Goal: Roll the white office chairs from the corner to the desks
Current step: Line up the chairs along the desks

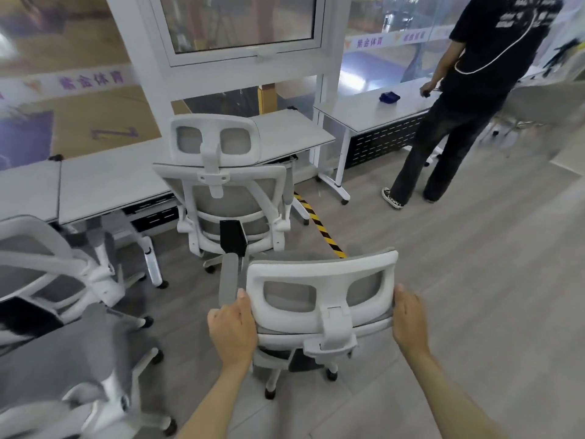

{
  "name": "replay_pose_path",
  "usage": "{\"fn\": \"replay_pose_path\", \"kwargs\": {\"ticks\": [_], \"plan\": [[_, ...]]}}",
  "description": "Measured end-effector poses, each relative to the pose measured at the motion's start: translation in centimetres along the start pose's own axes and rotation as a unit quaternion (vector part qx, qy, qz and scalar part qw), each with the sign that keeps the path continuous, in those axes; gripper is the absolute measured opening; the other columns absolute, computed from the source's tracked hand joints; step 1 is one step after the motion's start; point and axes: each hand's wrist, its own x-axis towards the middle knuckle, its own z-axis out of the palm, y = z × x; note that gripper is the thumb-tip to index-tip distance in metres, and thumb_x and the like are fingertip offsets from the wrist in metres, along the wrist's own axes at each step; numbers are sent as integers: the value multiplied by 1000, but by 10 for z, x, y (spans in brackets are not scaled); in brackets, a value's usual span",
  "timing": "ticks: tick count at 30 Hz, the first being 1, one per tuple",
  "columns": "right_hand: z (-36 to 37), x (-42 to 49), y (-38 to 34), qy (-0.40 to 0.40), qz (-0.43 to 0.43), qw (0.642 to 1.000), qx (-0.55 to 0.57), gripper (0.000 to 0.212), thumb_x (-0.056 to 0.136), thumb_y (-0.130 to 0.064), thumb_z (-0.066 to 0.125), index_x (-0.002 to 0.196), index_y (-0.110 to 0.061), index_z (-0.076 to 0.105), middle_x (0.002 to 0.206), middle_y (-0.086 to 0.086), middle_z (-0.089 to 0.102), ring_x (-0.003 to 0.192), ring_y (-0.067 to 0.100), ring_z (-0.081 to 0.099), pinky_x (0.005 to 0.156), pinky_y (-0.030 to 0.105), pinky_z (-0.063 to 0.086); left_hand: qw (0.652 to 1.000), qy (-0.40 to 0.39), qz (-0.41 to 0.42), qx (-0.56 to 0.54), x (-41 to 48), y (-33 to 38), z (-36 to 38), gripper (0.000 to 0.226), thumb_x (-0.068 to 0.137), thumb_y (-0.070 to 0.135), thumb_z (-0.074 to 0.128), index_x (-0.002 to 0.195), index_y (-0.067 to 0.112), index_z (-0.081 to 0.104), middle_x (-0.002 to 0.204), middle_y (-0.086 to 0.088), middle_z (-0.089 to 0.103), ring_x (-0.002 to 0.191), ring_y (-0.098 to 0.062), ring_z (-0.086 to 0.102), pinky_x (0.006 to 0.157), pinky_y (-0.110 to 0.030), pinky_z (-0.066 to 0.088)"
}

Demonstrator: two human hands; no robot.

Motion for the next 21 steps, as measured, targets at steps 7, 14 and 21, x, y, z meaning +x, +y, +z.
{"fn": "replay_pose_path", "kwargs": {"ticks": [7, 14, 21], "plan": [[-57, -8, 13, -91, 5, 996, -2, 53, 107, -56, 22, 70, -34, 51, 74, -9, 56, 82, 16, 50, 73, 40, 42, 996, -37, 27, 82, -52, 23, -7, 42, 101, 23, 27, 94, 8, 66, 52, 14, 30, 41, -7, 22, 62, -33, 33], [-103, -3, 69, -107, 124, 983, 78, 72, 94, -79, 28, 96, -21, 69, 100, 3, 69, 105, 23, 63, 96, 54, 51, 990, -86, -92, -60, -115, 71, -10, 76, 101, 60, 18, 50, 16, 52, 46, 0, 55, 56, -16, 57, 91, -34, 34], [-168, -17, 54, -65, 204, 967, 138, 72, 94, -73, 41, 86, -8, 72, 104, 16, 72, 99, 29, 69, 83, 48, 57, 987, -110, -63, -95, -180, 106, -7, 76, 93, 75, 7, 48, 24, 40, 47, 2, 52, 58, -10, 54, 88, -35, 34]]}}
